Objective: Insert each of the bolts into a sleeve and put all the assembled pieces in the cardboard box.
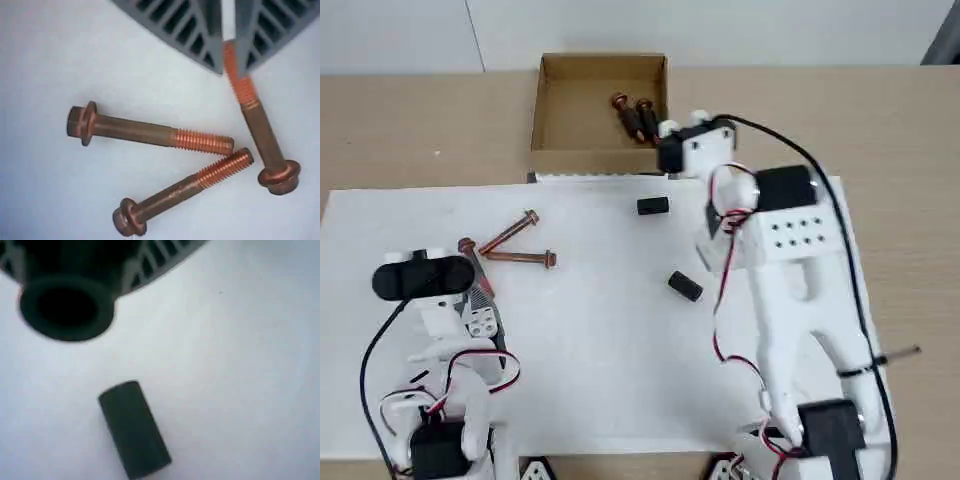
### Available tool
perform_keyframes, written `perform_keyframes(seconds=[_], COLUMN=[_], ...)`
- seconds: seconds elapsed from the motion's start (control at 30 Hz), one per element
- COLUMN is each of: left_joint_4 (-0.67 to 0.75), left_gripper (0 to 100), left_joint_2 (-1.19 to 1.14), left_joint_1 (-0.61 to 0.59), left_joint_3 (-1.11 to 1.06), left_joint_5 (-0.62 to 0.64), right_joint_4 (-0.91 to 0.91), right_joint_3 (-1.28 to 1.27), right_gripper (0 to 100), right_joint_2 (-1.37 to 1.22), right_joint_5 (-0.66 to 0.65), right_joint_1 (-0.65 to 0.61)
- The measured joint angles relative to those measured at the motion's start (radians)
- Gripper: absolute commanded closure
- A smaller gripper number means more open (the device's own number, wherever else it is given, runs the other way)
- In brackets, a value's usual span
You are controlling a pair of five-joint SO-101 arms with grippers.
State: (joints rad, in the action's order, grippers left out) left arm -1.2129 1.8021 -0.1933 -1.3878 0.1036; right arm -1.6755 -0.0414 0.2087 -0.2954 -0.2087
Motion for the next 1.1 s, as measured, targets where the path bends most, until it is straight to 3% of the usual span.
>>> perform_keyframes(seconds=[0.23, 0.5, 0.87, 1.1], left_joint_4=[-0.006, -0.052, -0.206, -0.215], left_gripper=[99, 99, 99, 99], left_joint_2=[-0.048, -0.440, -0.908, -1.158], left_joint_1=[0.000, 0.000, 0.000, 0.000], left_joint_3=[0.135, 0.451, 0.718, 0.829], left_joint_5=[-0.011, -0.005, 0.222, 0.328], right_joint_4=[0.000, -0.002, 0.000, -0.002], right_joint_3=[-0.083, -0.115, -0.173, -0.196], right_gripper=[99.6, 99.6, 99.5, 99.5], right_joint_2=[0.063, 0.078, 0.084, 0.084], right_joint_5=[0.000, 0.018, 0.037, 0.037], right_joint_1=[0.063, 0.075, 0.075, 0.075])
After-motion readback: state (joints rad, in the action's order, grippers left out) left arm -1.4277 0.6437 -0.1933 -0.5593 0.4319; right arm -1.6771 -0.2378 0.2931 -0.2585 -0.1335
